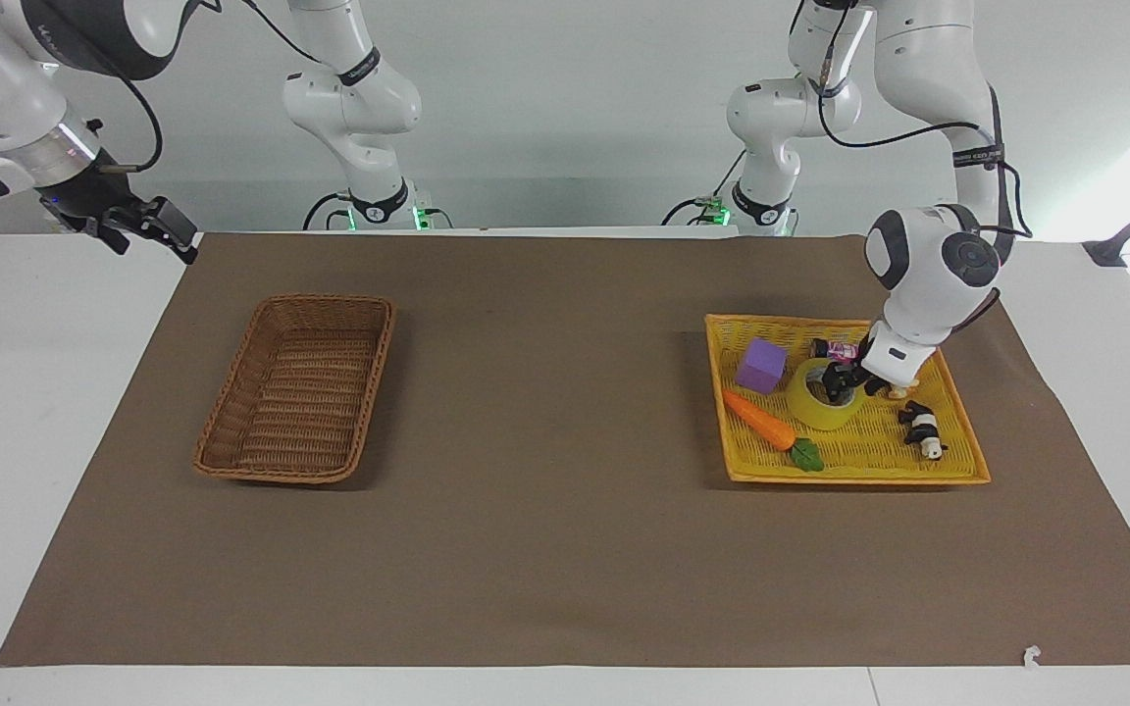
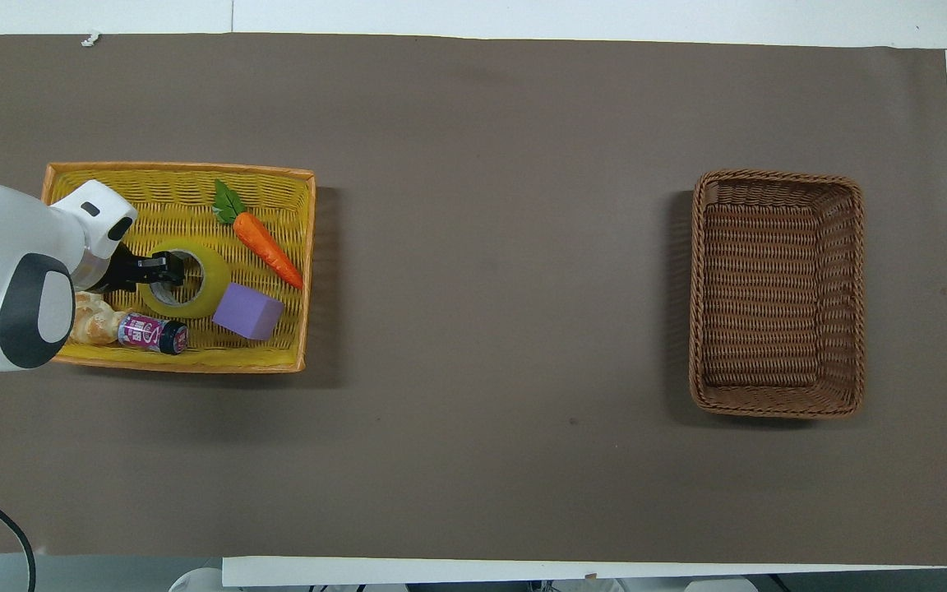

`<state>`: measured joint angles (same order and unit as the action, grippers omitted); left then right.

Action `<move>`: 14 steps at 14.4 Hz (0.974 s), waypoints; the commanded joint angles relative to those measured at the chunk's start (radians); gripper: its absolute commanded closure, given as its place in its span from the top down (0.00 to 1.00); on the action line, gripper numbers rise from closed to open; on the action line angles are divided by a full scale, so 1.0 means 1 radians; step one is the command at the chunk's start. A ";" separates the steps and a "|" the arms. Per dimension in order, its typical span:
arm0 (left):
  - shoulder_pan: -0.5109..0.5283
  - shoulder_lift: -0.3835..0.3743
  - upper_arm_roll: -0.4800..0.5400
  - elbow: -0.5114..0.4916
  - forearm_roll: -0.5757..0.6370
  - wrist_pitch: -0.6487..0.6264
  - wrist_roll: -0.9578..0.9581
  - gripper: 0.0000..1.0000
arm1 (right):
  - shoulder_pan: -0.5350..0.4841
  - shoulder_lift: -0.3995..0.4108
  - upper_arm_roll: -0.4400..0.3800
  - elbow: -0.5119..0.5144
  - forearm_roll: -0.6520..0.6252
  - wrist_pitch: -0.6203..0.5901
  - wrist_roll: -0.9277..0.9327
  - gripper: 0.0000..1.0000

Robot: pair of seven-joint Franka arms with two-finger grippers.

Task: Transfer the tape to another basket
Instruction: 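Reach the left gripper down to the yellow tape roll, then close the left gripper on the tape roll's rim and lift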

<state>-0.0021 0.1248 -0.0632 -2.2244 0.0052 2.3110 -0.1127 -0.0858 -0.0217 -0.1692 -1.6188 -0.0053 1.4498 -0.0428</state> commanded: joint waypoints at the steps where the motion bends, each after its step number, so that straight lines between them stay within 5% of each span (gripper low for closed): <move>1: -0.001 0.004 0.005 -0.031 -0.008 0.062 -0.008 0.68 | -0.006 -0.015 0.005 -0.012 -0.002 -0.009 -0.014 1.00; 3: -0.001 0.009 0.005 -0.032 -0.008 0.065 -0.010 0.66 | -0.006 -0.017 0.005 -0.012 -0.002 -0.009 -0.014 1.00; 6: -0.001 0.007 0.005 -0.035 -0.008 0.064 -0.042 0.05 | -0.006 -0.017 0.005 -0.012 -0.002 -0.009 -0.014 1.00; 11: -0.009 0.012 0.005 0.014 -0.008 0.032 -0.047 0.00 | -0.006 -0.017 0.005 -0.012 -0.002 -0.009 -0.014 1.00; 14: -0.013 -0.005 0.005 0.164 -0.008 -0.158 -0.047 0.00 | -0.006 -0.017 0.005 -0.012 -0.002 -0.009 -0.014 1.00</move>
<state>-0.0042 0.1339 -0.0656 -2.1739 -0.0019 2.2863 -0.1433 -0.0858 -0.0217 -0.1692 -1.6188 -0.0053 1.4498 -0.0428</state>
